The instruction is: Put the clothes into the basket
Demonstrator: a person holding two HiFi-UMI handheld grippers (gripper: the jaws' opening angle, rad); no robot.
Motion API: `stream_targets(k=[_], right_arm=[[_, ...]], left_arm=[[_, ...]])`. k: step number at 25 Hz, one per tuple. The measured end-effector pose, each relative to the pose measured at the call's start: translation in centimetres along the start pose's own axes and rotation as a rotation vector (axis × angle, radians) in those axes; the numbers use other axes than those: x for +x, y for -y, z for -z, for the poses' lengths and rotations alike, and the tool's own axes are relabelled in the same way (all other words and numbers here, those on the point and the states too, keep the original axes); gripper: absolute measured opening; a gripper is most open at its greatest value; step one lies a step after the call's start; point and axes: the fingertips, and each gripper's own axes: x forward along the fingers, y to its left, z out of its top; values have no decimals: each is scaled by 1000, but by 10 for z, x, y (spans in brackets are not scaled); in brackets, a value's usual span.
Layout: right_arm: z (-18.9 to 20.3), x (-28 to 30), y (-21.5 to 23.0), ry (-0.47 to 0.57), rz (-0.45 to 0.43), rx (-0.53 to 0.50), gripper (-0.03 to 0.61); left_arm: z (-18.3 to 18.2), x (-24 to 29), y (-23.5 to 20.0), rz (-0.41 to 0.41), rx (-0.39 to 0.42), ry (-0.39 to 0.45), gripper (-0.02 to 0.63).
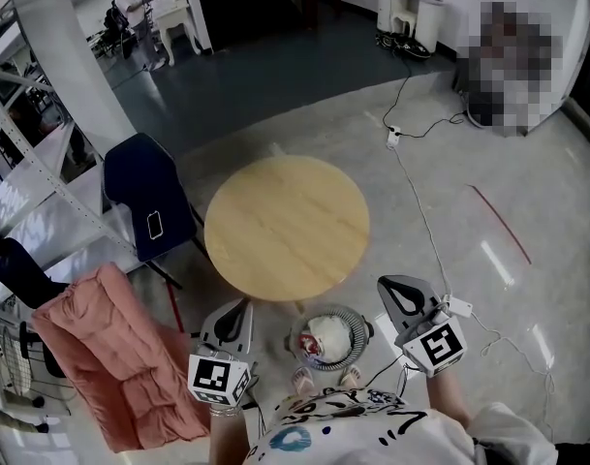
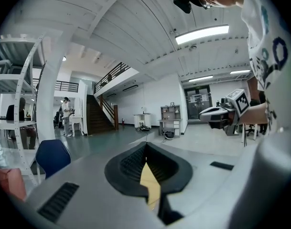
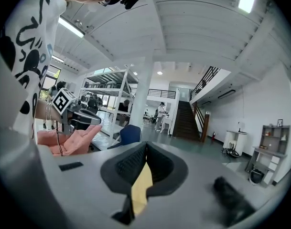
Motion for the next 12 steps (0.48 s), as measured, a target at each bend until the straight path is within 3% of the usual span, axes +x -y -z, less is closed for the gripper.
stream_targets(k=[12], right_arm=[[6,2,-2,-5,-4,10,28]], left_arm=[[4,-1,0,-8,-7,-7,15]])
